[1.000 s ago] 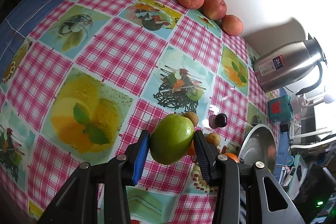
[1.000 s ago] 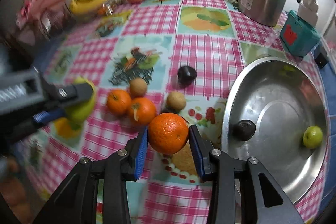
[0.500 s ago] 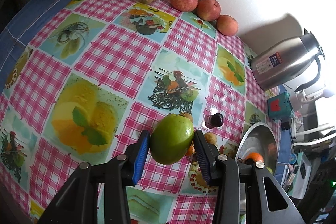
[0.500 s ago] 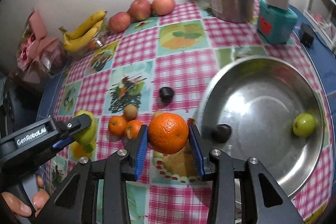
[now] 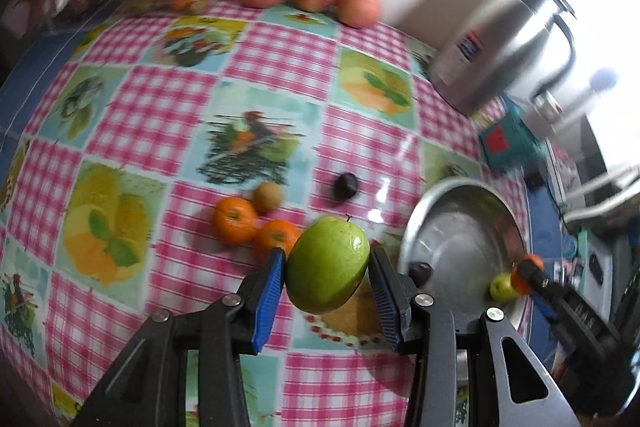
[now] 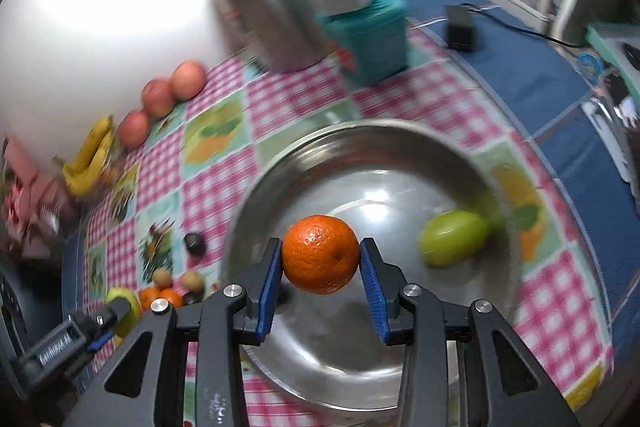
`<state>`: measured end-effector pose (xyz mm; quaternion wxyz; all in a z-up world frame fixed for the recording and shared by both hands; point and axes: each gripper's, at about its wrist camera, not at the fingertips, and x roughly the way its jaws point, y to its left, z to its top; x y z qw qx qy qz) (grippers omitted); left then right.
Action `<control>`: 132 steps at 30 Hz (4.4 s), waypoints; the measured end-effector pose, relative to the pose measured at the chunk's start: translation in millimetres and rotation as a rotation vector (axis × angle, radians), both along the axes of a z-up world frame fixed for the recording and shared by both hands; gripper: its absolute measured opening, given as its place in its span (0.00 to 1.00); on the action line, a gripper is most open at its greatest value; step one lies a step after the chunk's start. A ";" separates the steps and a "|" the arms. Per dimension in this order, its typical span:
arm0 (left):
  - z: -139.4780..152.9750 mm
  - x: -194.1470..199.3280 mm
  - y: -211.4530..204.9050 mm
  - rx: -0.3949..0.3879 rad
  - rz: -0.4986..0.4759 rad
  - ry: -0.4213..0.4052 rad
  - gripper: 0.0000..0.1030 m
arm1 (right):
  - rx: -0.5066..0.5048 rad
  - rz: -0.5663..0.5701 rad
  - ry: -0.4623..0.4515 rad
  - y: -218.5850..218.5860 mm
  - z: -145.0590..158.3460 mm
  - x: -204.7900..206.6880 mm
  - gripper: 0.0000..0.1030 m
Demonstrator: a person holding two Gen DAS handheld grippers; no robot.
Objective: Organize fruits
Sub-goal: 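Carry the green apple and the orange over the steel bowl with both grippers, then open the right gripper dropping the orange while the left gripper releases the apple into the bowl, then withdraw both open grippers from the bowl back toward the fruit pile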
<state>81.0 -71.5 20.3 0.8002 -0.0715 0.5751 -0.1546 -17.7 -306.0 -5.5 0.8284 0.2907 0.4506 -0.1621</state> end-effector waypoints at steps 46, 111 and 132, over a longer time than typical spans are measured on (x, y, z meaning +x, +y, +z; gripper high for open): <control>-41.8 -51.4 -121.6 0.127 -0.378 0.002 0.45 | -0.022 0.033 0.103 -15.9 -23.8 -9.2 0.40; 10.6 15.3 25.5 0.049 0.125 -0.059 0.56 | -0.140 0.198 0.014 39.8 12.8 3.9 0.49; -18.5 16.7 21.3 0.157 0.132 -0.004 1.00 | -0.178 0.170 0.025 35.5 -3.1 4.7 0.95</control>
